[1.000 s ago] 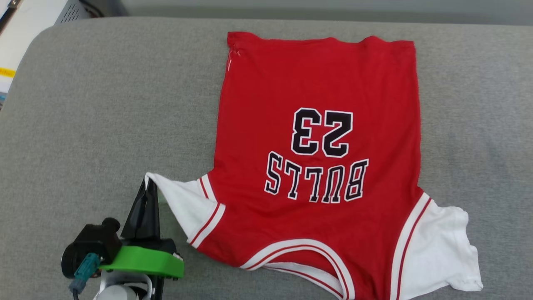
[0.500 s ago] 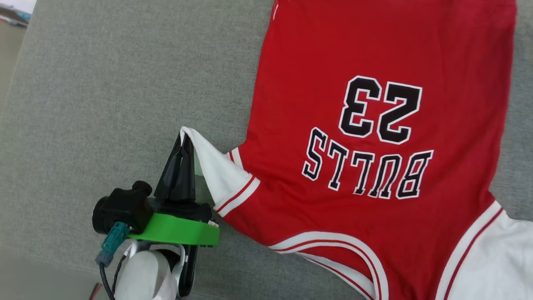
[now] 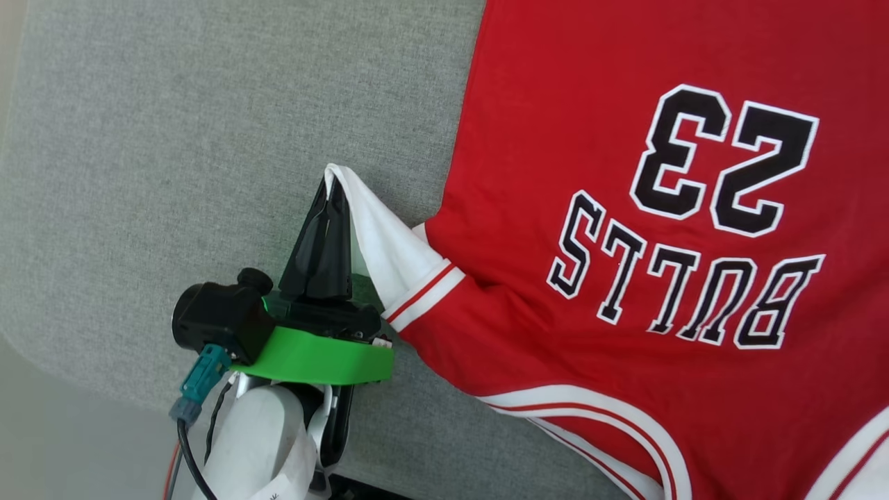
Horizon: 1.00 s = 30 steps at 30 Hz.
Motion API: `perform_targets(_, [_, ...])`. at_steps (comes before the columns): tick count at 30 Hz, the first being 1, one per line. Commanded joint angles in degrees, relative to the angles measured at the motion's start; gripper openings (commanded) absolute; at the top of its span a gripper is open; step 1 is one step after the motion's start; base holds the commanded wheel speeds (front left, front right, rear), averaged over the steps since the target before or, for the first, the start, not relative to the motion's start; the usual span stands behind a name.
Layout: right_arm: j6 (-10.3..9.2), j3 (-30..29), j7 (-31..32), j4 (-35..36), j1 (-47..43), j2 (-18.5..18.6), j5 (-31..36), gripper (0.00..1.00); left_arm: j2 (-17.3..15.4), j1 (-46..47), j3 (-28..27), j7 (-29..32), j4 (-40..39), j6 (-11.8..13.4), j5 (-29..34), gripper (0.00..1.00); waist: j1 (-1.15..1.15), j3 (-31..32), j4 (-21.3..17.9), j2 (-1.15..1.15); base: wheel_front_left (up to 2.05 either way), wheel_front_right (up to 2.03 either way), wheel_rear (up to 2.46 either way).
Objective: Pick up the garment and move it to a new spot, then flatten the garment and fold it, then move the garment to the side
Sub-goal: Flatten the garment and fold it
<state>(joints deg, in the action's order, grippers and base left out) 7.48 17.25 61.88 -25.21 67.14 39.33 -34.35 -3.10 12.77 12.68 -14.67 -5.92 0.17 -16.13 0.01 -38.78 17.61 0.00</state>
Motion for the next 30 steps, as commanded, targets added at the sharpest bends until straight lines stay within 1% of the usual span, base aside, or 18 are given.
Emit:
perform_targets(1, [0.01,1.54,1.15,-1.04,-2.16,-0.07,-1.02,1.0,0.22,1.29,0.15,-0.33,-0.15,0.37,-0.03,0.0,-0.01,-2.23,1.49,0.0,0.0,0.0,0.0])
perform_targets(7, [0.01,3.45,2.16,-0.56,-4.79,1.75,-2.89,1.0,0.22,1.66,0.24,-0.33,-0.37,0.74,0.31,0.0,-0.01,-2.49,0.97,0.0,0.0,0.0,0.0])
perform_targets(8, [0.01,3.45,2.05,-0.52,-4.77,2.07,-3.07,0.14,0.22,1.68,0.2,-0.33,-0.32,0.74,0.38,0.0,-0.01,-2.42,0.86,0.0,0.0,0.0,0.0])
perform_targets(9, [0.01,3.45,1.65,-0.36,-4.61,2.34,-2.98,0.0,0.22,1.7,0.16,-0.33,-0.26,0.72,0.41,0.0,-0.01,-2.33,0.77,0.0,0.0,0.0,0.0])
perform_targets(13, [0.01,4.3,-0.64,0.29,-3.67,2.9,-2.63,0.0,0.22,1.52,-0.23,-0.33,0.22,0.62,0.65,0.0,-0.01,-1.32,0.07,0.0,0.0,0.0,0.0])
perform_targets(17, [0.01,3.82,-5.09,0.28,-1.96,1.13,-4.01,0.0,0.22,0.63,-1.02,-0.33,0.67,0.68,0.93,0.0,-0.01,1.16,-1.11,0.0,0.0,0.0,0.0])
perform_targets(20, [0.01,4.77,-8.38,0.38,-1.41,0.72,-4.66,0.0,0.22,-0.35,-1.65,-0.33,1.12,0.47,1.37,0.0,-0.01,3.76,-2.09,0.0,0.0,0.0,0.0])
perform_targets(26, [0.01,8.04,-13.65,2.24,-2.19,2.01,-8.37,0.0,0.22,-3.13,-3.79,-0.33,2.32,-0.29,2.69,0.0,-0.01,9.75,-4.77,0.0,0.0,0.0,0.0])
perform_targets(30, [0.01,10.05,-16.53,5.08,-3.98,4.54,-11.28,0.0,0.22,-5.41,-5.26,-0.33,2.8,-0.97,3.35,0.0,-0.01,13.35,-6.68,0.0,0.0,0.0,0.0])
